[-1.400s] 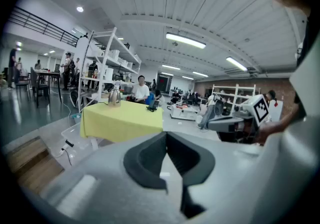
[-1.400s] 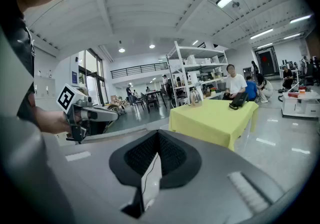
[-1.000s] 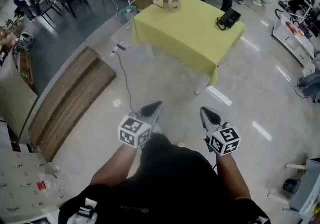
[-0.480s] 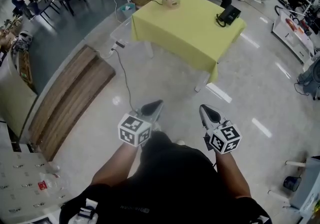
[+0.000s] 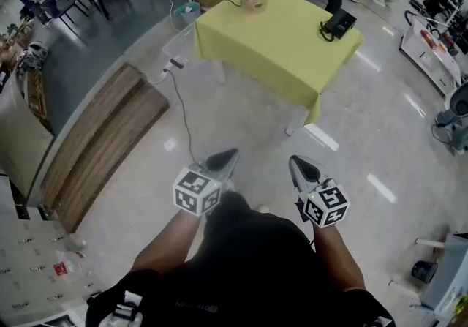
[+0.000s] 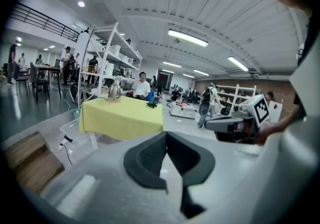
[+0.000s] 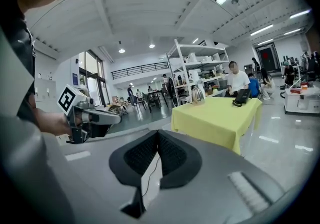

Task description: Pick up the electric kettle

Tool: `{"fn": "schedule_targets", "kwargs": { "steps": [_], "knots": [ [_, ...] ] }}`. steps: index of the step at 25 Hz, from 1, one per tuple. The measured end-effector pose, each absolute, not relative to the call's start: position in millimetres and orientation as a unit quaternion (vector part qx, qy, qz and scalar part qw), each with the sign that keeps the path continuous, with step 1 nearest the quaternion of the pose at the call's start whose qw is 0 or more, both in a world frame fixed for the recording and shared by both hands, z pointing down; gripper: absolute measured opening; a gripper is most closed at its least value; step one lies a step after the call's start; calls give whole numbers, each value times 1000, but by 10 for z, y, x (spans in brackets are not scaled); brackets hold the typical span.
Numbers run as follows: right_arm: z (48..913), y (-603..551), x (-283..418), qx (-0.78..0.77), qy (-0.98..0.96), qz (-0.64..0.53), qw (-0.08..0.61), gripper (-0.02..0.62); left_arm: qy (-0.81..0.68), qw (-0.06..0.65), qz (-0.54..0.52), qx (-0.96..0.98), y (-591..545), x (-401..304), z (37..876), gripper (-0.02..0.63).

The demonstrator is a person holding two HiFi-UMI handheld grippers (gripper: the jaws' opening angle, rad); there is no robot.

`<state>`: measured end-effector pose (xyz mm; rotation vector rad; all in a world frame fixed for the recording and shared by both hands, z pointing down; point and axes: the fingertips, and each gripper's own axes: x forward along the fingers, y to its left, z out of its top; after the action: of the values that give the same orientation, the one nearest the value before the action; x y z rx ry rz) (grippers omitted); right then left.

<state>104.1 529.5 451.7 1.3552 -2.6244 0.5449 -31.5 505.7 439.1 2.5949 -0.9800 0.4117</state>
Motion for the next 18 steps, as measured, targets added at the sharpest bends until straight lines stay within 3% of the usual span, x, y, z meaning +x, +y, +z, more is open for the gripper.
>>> {"fn": "schedule_targets", "kwargs": {
  "steps": [18],
  "knots": [
    [4462,4513,841,469,-860,187,80,6,-342,176,148,911,4242,-620,4339,2]
  ]
}}
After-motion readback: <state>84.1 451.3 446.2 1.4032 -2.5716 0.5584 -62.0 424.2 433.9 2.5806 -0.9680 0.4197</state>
